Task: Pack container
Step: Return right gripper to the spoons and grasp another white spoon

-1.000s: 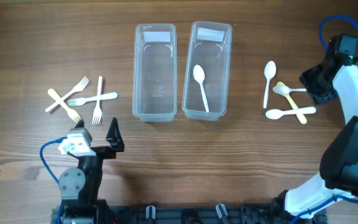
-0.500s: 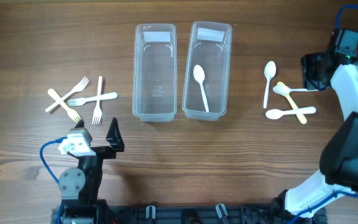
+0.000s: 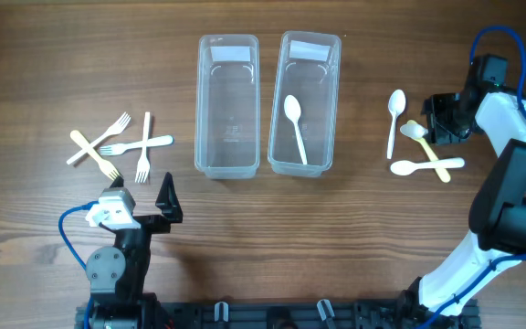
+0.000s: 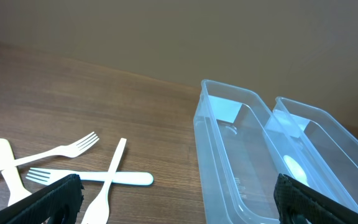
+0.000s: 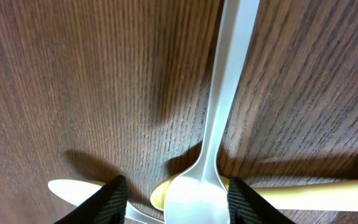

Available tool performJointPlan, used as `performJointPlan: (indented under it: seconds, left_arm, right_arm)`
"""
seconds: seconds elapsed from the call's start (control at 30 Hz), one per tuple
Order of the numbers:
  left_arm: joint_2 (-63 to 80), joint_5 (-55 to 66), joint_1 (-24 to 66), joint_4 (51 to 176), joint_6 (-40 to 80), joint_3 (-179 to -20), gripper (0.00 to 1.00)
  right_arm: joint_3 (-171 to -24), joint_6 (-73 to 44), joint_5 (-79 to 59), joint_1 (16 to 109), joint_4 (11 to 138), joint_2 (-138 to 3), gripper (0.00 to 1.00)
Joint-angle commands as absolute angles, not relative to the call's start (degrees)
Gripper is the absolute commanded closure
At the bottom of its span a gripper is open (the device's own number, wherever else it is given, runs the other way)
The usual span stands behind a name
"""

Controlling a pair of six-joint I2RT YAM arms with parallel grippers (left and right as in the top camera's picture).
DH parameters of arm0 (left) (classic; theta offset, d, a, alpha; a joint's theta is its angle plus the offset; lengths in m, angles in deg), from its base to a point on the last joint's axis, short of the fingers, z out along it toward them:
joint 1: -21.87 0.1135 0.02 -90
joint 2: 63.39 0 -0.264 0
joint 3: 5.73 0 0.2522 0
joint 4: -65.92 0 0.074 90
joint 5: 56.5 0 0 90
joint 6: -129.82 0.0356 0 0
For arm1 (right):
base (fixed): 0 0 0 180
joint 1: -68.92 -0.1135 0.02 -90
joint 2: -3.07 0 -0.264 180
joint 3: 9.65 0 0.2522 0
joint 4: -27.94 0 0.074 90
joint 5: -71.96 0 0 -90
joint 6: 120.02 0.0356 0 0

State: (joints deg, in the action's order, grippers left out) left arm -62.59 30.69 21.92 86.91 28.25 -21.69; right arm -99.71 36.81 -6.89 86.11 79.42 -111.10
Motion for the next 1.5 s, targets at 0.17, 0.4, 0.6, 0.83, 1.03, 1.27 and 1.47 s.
performJointPlan:
  seconds: [0.17, 0.4, 0.6, 0.83, 1.03, 1.27, 1.47]
  left_arm:
    - [-63.03, 31.26, 21.62, 86.73, 29.34, -21.21, 0.0]
    - [-63.0, 31.26, 21.62, 86.71, 29.34, -21.21, 0.0]
    - [-63.0, 31.26, 21.6, 86.73, 29.34, -21.21, 0.0]
    - [-63.0, 31.26, 21.62, 86.71, 29.34, -21.21, 0.0]
    - [-63.0, 31.26, 21.62, 86.73, 29.34, -21.21, 0.0]
    - [-63.0, 31.26, 21.6, 86.73, 29.34, -21.21, 0.0]
    - [-63.0, 31.26, 21.62, 86.71, 29.34, -21.21, 0.0]
  right_arm:
    - [-99.92, 36.63, -5.9, 88.14, 81.58, -110.67, 0.46]
    - [-101.54, 35.89, -2.49, 88.86, 79.18, -110.67, 0.46]
    - [-101.52, 33.79, -8.66, 89.01, 84.86, -110.84, 0.46]
    - [-101.32, 31.41, -10.34, 89.15, 85.25, -111.06, 0.46]
    - [-101.3, 29.66, -10.99, 89.15, 84.31, -112.85, 0.46]
    - [-101.3, 29.5, -9.01, 89.15, 81.73, -115.87, 0.46]
    - [-101.3, 30.16, -7.69, 89.15, 80.64, -116.2, 0.87]
